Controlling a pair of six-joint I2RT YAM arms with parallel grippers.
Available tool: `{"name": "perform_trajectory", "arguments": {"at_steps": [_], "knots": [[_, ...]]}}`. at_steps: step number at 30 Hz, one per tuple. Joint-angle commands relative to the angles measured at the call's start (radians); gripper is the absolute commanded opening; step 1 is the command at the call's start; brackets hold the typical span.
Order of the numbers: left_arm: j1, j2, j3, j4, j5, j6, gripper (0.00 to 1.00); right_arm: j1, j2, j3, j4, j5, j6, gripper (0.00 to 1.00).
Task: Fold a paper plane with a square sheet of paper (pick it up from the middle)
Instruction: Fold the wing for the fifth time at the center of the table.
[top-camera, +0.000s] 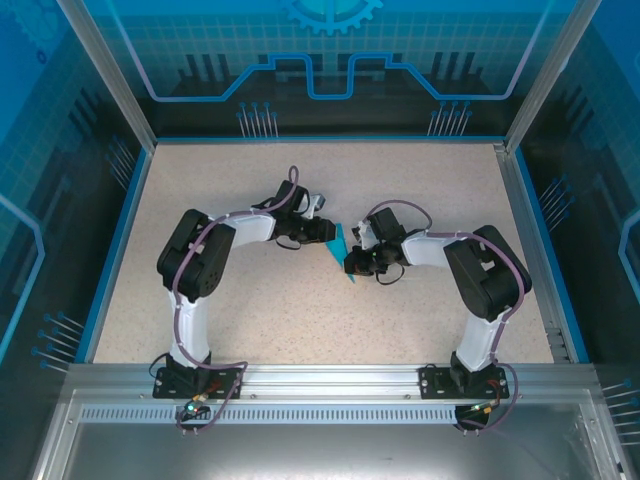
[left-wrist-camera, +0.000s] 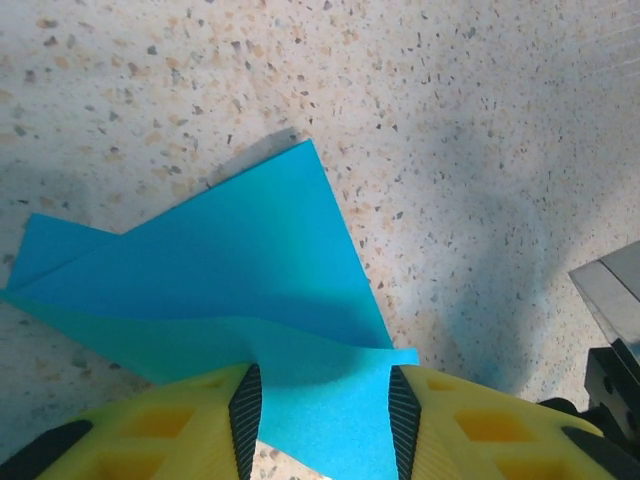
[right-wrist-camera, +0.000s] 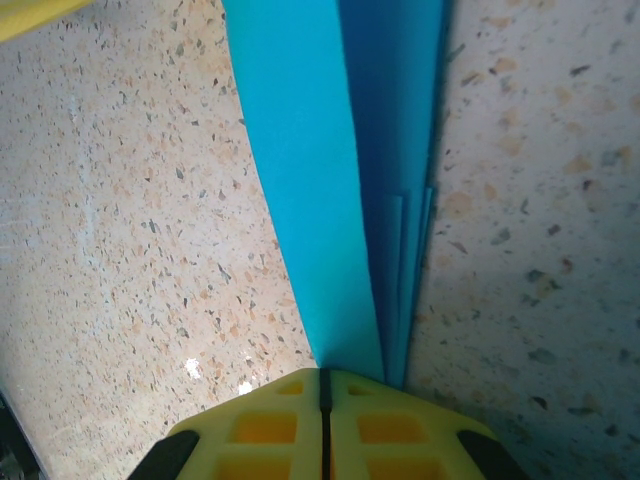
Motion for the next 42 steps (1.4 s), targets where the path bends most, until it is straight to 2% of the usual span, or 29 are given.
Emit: {"name": "perform_trajectory", "arguments": {"at_steps": [1,12,24,31,36,42], "knots": [[0.011,0.023,0.036,-0.02,-0.029,0.022,0.42,0.001,0.078,-0.035,-0.11,0.071,-0.013,0.07],[0.014,0.055,0.076,-0.074,-0.08,0.016,0.42,0.002,0.076,-0.049,-0.129,0.079,-0.025,0.07],[0.035,0.112,0.17,-0.24,-0.227,-0.039,0.42,-0.019,0.041,-0.11,-0.145,0.075,-0.028,0.07],[0.041,0.13,0.224,-0.275,-0.219,-0.028,0.42,-0.022,0.034,-0.125,-0.145,0.073,-0.022,0.07],[0.043,0.082,0.292,-0.294,-0.171,-0.012,0.42,-0.022,0.036,-0.117,-0.141,0.069,-0.014,0.07],[0.02,-0.052,0.191,-0.201,-0.089,-0.044,0.43,-0.022,0.045,-0.112,-0.136,0.06,-0.005,0.07]]}}
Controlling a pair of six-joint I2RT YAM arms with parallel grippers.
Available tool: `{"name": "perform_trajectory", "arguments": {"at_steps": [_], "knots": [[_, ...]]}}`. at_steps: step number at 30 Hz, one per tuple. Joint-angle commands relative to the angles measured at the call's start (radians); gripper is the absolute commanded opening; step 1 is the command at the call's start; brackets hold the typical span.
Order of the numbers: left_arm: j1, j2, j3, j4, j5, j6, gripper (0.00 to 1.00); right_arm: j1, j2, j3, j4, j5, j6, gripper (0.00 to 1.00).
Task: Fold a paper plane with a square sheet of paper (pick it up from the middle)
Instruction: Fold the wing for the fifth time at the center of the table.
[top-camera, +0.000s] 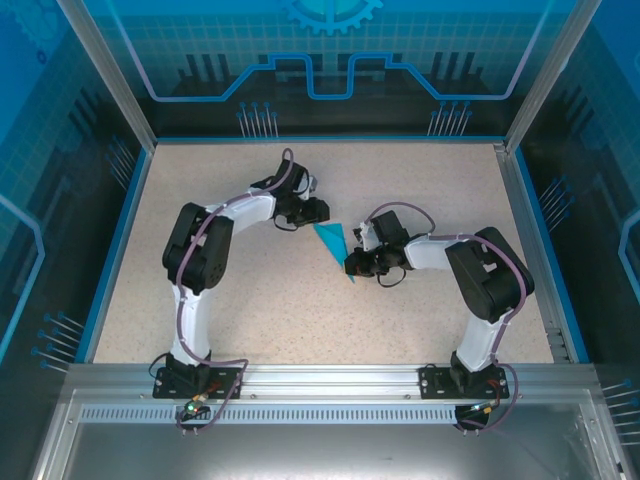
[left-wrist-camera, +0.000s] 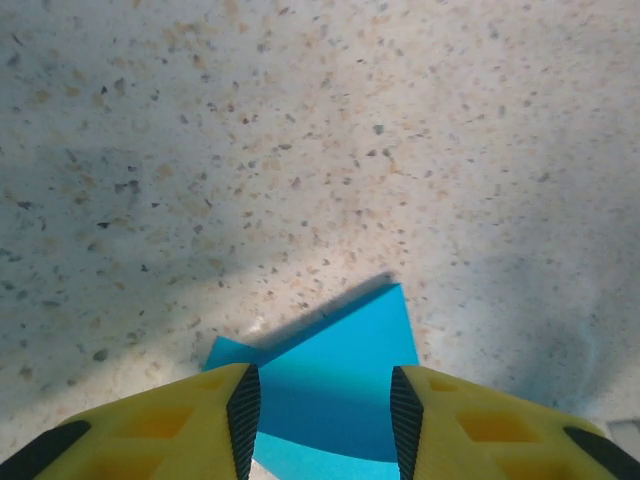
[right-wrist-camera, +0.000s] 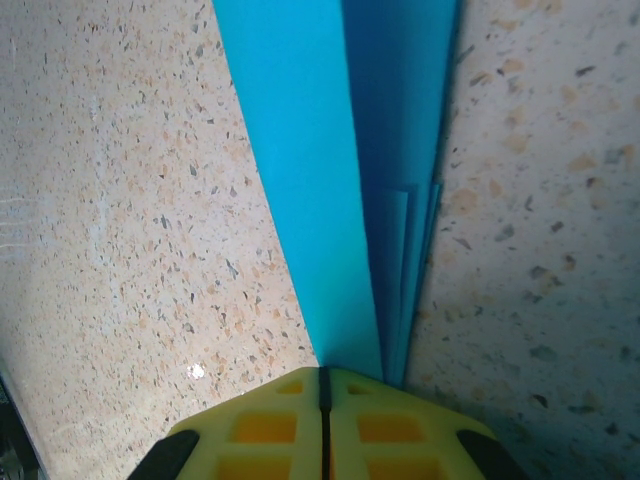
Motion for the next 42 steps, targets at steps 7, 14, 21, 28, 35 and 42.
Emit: {"name": "perform_trajectory", "arguments": {"at_steps": [7,14,21,28,35,42], "knots": [[-0.086,-0.209,-0.277,0.237,0.112,-0.1,0.42,-0.013,0.071,-0.056,-0.215,0.075,0.006,0.07],[-0.14,-0.158,-0.331,0.318,0.174,-0.135,0.36,-0.014,0.084,-0.051,-0.214,0.069,0.008,0.07],[-0.143,-0.084,-0.291,0.288,0.158,-0.135,0.29,-0.018,0.083,-0.051,-0.22,0.075,0.01,0.05],[-0.142,-0.039,-0.273,0.241,0.11,-0.122,0.26,-0.018,0.084,-0.055,-0.236,0.086,0.01,0.03],[-0.121,-0.002,-0.212,0.156,0.034,-0.063,0.26,-0.019,0.086,-0.056,-0.279,0.123,0.003,0.03],[-0.049,0.057,-0.137,0.098,0.018,-0.017,0.27,-0.025,0.088,-0.065,-0.298,0.142,0.001,0.03]]}}
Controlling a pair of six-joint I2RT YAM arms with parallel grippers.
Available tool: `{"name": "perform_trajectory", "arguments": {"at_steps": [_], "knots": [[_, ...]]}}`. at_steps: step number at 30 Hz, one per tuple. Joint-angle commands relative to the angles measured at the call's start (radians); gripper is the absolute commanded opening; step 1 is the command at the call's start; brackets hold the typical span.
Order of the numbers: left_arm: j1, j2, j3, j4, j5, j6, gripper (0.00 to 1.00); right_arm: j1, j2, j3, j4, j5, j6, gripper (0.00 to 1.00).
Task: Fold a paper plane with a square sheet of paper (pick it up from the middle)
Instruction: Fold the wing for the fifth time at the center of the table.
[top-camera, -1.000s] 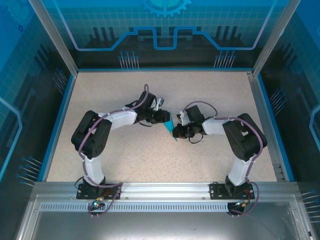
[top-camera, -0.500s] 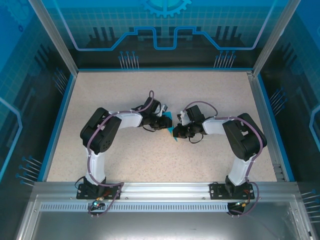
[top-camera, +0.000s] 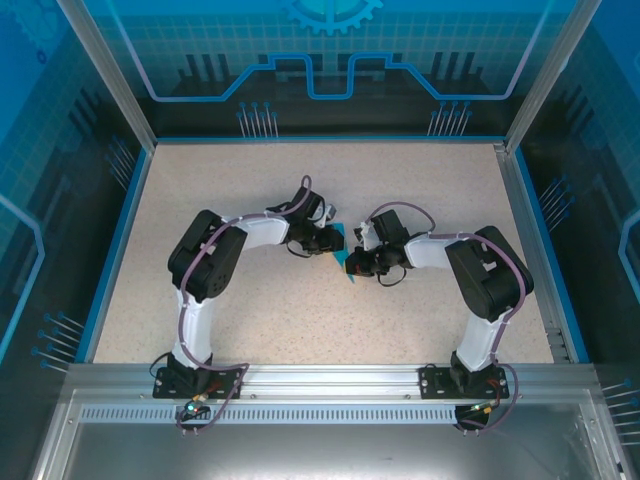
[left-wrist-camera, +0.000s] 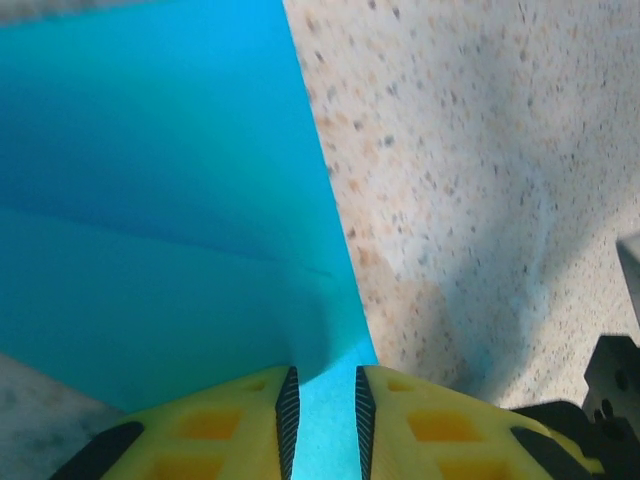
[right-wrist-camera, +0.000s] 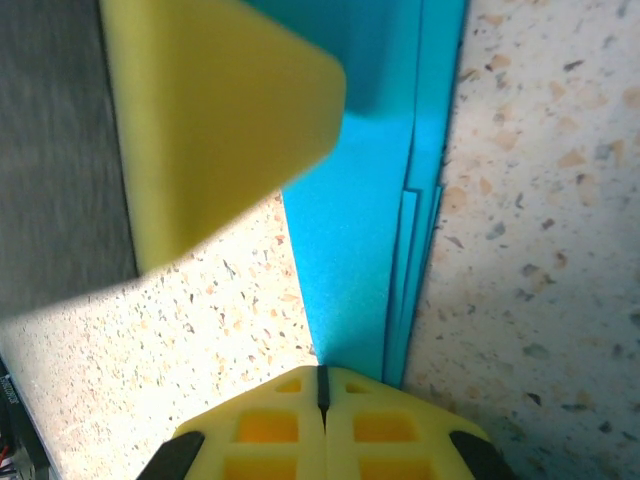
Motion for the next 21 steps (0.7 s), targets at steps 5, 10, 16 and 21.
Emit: {"name": "perform_trajectory", "arguments": {"at_steps": [5,10,16,21], "knots": [[0.113,0.085,0.09,-0.078,-0.112,0.058,0.27,-0.02,0.084,-0.077,-0.279,0.159,-0.008,0.03],[0.159,0.107,0.123,-0.107,-0.128,0.046,0.27,-0.021,0.083,-0.077,-0.282,0.161,-0.008,0.03],[0.191,0.108,0.131,-0.11,-0.137,0.036,0.27,-0.024,0.078,-0.084,-0.27,0.159,-0.003,0.03],[0.216,0.116,0.167,-0.128,-0.146,0.048,0.27,-0.024,0.08,-0.085,-0.261,0.151,-0.004,0.03]]}}
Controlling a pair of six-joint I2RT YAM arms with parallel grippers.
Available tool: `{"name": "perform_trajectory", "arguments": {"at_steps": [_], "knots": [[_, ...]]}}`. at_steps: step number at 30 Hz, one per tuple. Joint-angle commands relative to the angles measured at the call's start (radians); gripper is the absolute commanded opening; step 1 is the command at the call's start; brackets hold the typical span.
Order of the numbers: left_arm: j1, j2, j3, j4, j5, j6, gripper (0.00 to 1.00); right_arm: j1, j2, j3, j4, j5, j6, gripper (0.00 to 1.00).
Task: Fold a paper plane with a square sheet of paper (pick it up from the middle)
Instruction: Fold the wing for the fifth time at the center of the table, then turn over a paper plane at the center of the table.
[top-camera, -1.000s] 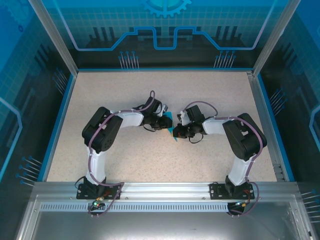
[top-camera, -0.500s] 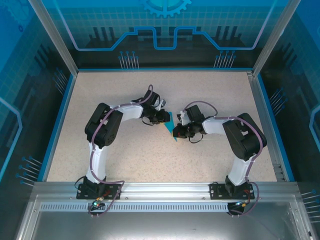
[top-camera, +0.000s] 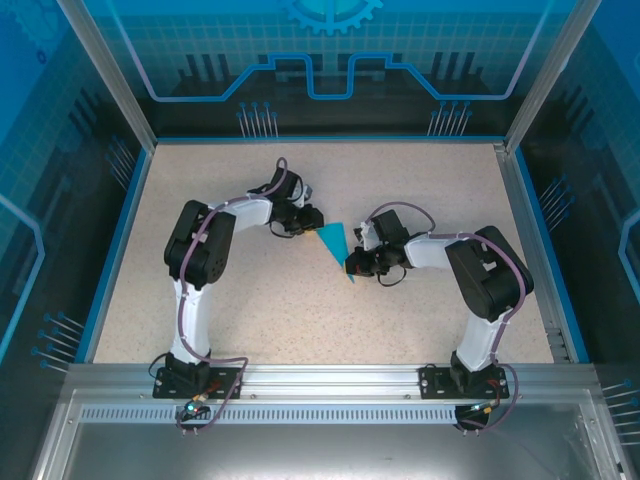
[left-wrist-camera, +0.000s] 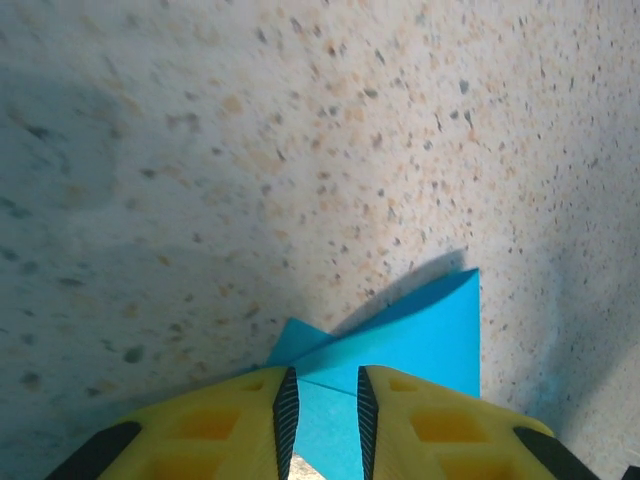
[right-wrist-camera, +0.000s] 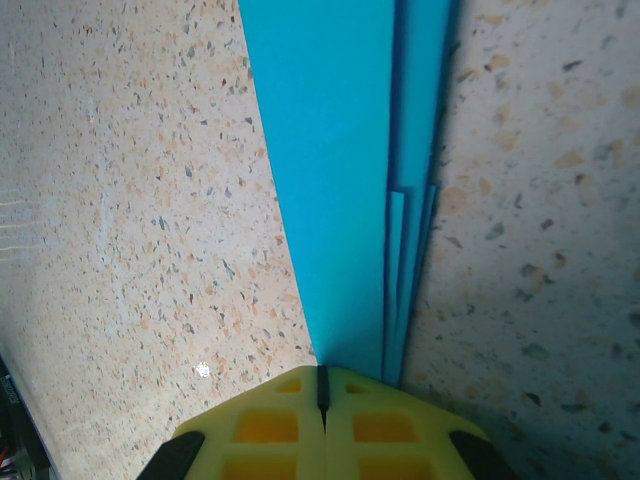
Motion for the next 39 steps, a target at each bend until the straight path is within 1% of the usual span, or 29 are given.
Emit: {"name": "perform_trajectory", "arguments": {"at_steps": [1,5,9,11,14,16,19,21,28,29,31,33,34,35,36,39], "knots": [[0.06,0.044,0.043,-0.052,-0.123,0.032,0.28,-0.023,0.076,-0.081,-0.257,0.147,-0.003,0.03],[0.068,0.018,0.097,-0.096,-0.146,0.058,0.28,-0.023,0.063,-0.062,-0.231,0.108,0.005,0.04],[0.068,-0.051,0.123,-0.132,-0.165,0.062,0.32,-0.022,0.005,-0.022,-0.172,0.036,0.034,0.1],[0.066,-0.093,0.118,-0.147,-0.172,0.051,0.33,-0.023,-0.041,0.004,-0.152,0.011,0.046,0.17],[0.059,-0.157,0.086,-0.163,-0.184,0.024,0.38,-0.022,-0.114,0.023,-0.167,-0.009,0.03,0.37],[0.046,-0.199,0.063,-0.184,-0.21,0.001,0.42,-0.027,-0.168,0.064,-0.197,0.016,0.01,0.48],[0.016,-0.248,0.026,-0.208,-0.249,-0.03,0.46,-0.052,-0.234,0.069,-0.229,0.055,-0.011,0.58],[-0.008,-0.27,0.008,-0.226,-0.265,-0.047,0.49,-0.076,-0.277,0.06,-0.235,0.088,-0.018,0.63],[-0.127,-0.309,-0.04,-0.292,-0.371,-0.136,0.6,-0.197,-0.396,-0.029,-0.245,0.223,-0.041,0.72],[-0.144,-0.311,-0.045,-0.296,-0.38,-0.15,0.61,-0.211,-0.414,-0.042,-0.245,0.238,-0.045,0.74],[-0.181,-0.309,-0.06,-0.304,-0.393,-0.188,0.64,-0.24,-0.449,-0.081,-0.238,0.272,-0.051,0.81],[-0.221,-0.307,-0.073,-0.297,-0.409,-0.221,0.72,-0.256,-0.47,-0.109,-0.232,0.315,-0.056,0.9],[-0.245,-0.305,-0.071,-0.301,-0.432,-0.232,0.78,-0.265,-0.476,-0.119,-0.229,0.332,-0.057,0.95],[-0.263,-0.301,-0.065,-0.315,-0.458,-0.243,0.82,-0.272,-0.478,-0.126,-0.225,0.339,-0.061,0.97],[-0.284,-0.295,-0.058,-0.326,-0.477,-0.255,0.86,-0.279,-0.478,-0.13,-0.224,0.344,-0.064,0.99],[-0.333,-0.269,-0.039,-0.344,-0.503,-0.295,0.93,-0.293,-0.477,-0.136,-0.216,0.348,-0.068,0.99]]}}
